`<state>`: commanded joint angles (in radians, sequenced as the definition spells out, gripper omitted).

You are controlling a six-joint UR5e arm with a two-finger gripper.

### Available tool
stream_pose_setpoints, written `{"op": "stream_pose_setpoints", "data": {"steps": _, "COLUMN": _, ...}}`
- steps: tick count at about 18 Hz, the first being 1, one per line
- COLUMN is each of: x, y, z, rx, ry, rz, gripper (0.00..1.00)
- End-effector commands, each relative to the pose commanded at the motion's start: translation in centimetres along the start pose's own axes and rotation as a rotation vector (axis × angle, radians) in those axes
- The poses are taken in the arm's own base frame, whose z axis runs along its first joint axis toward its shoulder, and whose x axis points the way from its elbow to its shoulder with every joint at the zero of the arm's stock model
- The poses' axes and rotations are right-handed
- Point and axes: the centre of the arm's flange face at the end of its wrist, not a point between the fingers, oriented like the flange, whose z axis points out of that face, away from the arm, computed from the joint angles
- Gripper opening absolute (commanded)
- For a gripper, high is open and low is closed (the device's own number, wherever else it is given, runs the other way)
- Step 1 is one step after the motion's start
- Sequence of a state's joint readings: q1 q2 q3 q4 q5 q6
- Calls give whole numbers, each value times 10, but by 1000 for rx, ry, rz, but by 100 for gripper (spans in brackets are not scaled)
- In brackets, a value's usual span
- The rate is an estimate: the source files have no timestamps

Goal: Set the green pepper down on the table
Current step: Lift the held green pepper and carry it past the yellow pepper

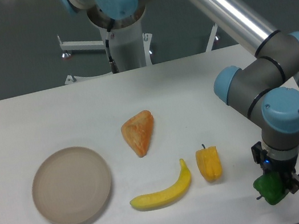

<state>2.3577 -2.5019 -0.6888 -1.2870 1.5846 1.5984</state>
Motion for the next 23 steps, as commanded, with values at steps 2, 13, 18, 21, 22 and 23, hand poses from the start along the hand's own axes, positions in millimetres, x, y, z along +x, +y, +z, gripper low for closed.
{"op": "stream_pose_setpoints", "data": {"steps": 2, "x": 1, "y": 0, "z": -1, "rx": 0, "ry": 0, "rz": 0, "gripper": 43}}
{"op": "stream_pose_setpoints", "data": {"steps": 13, "x": 20, "y": -12, "z": -15, "rx": 5, "ry": 26, "rz": -5, "gripper": 43}}
{"op": "stream_pose_setpoints", "data": {"steps": 18, "x": 44, "y": -29, "z": -44, "rx": 47, "ry": 42, "rz": 24, "gripper": 43}}
{"op": "stream_pose_setpoints", "data": {"steps": 21, "x": 69, "y": -29, "z": -56, "rx": 72, "ry": 67, "rz": 27, "gripper": 43}}
{"op": "stream_pose_setpoints", "data": {"steps": 22, "x": 76, "y": -25, "z": -59, "rx": 71, "ry": 75, "rz": 26, "gripper": 43}}
{"op": "stream_pose_setpoints", "data": {"steps": 23, "x": 83, "y": -22, "z": -63, "rx": 73, "ry": 80, "rz": 38, "gripper": 43}}
